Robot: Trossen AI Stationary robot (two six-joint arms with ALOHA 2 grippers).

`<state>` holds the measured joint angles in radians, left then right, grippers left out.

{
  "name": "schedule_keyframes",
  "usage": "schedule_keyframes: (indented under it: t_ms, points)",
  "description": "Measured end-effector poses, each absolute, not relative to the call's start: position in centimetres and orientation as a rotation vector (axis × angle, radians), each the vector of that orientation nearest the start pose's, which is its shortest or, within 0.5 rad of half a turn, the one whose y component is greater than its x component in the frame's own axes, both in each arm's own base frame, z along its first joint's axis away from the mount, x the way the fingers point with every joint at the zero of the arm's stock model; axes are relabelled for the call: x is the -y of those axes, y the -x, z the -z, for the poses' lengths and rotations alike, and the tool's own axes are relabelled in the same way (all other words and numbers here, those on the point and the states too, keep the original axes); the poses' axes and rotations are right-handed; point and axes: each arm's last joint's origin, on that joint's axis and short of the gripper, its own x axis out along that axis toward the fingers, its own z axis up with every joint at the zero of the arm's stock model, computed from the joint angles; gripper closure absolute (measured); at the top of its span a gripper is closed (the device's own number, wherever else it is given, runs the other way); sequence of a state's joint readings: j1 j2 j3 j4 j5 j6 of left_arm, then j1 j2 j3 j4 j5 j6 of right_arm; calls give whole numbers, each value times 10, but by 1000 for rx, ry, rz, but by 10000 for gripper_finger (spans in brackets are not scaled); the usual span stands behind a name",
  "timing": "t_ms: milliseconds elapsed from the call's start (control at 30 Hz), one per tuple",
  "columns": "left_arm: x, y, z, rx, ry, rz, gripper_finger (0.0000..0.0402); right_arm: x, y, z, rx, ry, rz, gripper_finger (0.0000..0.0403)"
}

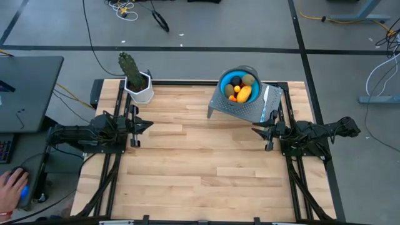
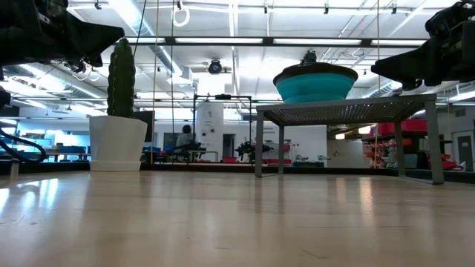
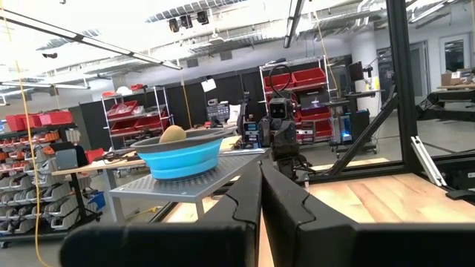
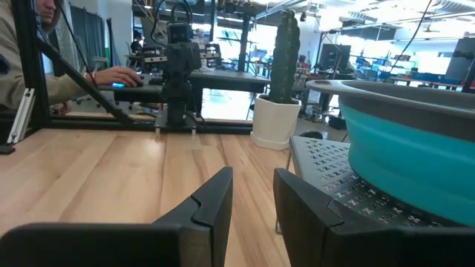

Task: Pick & Place Fruit
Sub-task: Return to Home Position

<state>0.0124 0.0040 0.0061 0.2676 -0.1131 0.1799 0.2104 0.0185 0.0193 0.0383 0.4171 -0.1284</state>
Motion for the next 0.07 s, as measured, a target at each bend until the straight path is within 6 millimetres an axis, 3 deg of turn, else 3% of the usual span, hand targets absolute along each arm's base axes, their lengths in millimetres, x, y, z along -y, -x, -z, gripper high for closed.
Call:
schedule_keyframes:
  t_ms: [67]
  points:
    - [-4, -94, -191, 257, -165, -149, 386, -8, -95, -172, 24, 116, 208, 295]
